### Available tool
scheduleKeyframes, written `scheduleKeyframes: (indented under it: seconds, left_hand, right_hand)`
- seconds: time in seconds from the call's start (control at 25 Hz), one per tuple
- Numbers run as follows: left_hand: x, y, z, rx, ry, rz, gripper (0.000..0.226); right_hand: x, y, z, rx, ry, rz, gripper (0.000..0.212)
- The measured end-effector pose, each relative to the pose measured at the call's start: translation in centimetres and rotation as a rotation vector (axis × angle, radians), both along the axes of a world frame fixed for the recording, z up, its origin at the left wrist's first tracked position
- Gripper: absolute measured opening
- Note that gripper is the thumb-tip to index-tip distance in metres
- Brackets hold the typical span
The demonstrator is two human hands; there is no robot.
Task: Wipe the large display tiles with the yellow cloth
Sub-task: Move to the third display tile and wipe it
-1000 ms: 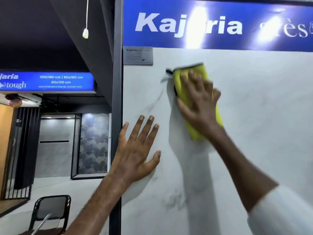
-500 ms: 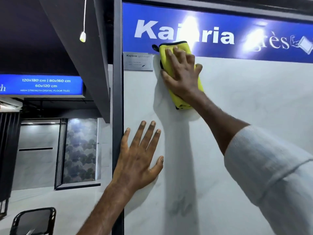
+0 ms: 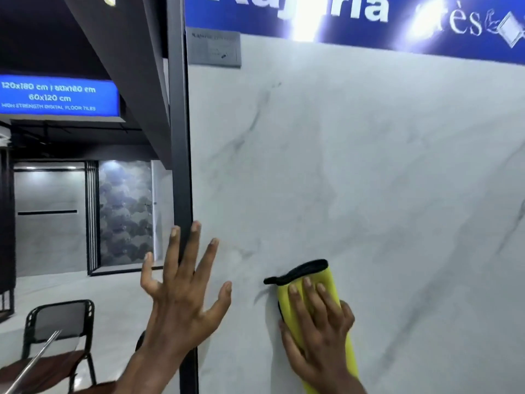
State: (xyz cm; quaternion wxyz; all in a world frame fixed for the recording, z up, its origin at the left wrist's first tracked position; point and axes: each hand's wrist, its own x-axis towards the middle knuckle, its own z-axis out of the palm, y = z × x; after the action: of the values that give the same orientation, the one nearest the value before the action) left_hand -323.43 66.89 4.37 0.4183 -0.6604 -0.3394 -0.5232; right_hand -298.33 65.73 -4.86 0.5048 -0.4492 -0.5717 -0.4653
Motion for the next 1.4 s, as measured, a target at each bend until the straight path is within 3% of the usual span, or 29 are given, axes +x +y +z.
scheduleKeyframes:
  seconds: [0.12,0.24,0.32,0.48,0.56,0.64,0.72,0.84,0.96,1.08,1.16,1.4]
  left_hand:
    - [0.5,0.9,-2.8,-0.121,-0.008,0.031,0.079]
    - [1.0,1.7,-3.0,-0.114,-0.013,0.038,0.082]
    - [1.0,1.9,-3.3,-0.109,-0.032,0.051,0.081]
    - [0.9,1.4,-3.8,-0.143,-0.036,0.045,0.076]
    - [0.2,0.3,-3.5,-0.199,-0.030,-0.060,0.073]
    - [-0.3,-0.1,-4.3,-0.272,-0.221,-0.252,0.076]
    - [-0.2,-0.6,-6.3,-0.466,-0.607,-0.582,0.081]
    - [0.9,-0.6,-8.3,-0.807,-0.956,-0.983,0.045]
    - [1.8,-0.7,-8.1,-0.773,-1.041,-0.964,0.025]
    - [2.2,-0.5,-8.0,-0.713,-1.068,-0.931,0.023]
    - [2.1,-0.4,-8.2,-0.690,-1.047,-0.899,0.027]
    - [1.7,0.1,-8.7,-0.701,-0.997,-0.936,0.030]
  right_hand:
    - [0.1,-0.3,2.7,-0.003,-0.024,0.065,0.069]
    - [-0.2,-0.2,9.5,0.026,0.015,0.094,0.068]
    - [-0.6,0.4,10.2,0.052,0.043,0.093,0.066]
    - [-0.4,0.9,1.0,0.023,-0.017,0.102,0.066]
    - [-0.8,0.0,-4.1,-0.041,0.008,0.088,0.070]
    - [-1.2,-0.5,-5.3,-0.055,0.031,0.092,0.070]
    - [-1.2,-0.4,-2.4,-0.028,0.038,0.108,0.066]
    - [-1.5,0.1,2.5,0.020,0.111,0.095,0.063]
    - [-1.9,0.6,-1.1,0.035,0.137,0.081,0.061]
    - [-2.4,0.0,-10.8,-0.092,0.083,0.024,0.067]
    - [-3.1,-0.5,-13.7,-0.152,0.066,-0.008,0.069]
    - [-3.3,0.1,-0.7,0.017,0.129,0.055,0.067]
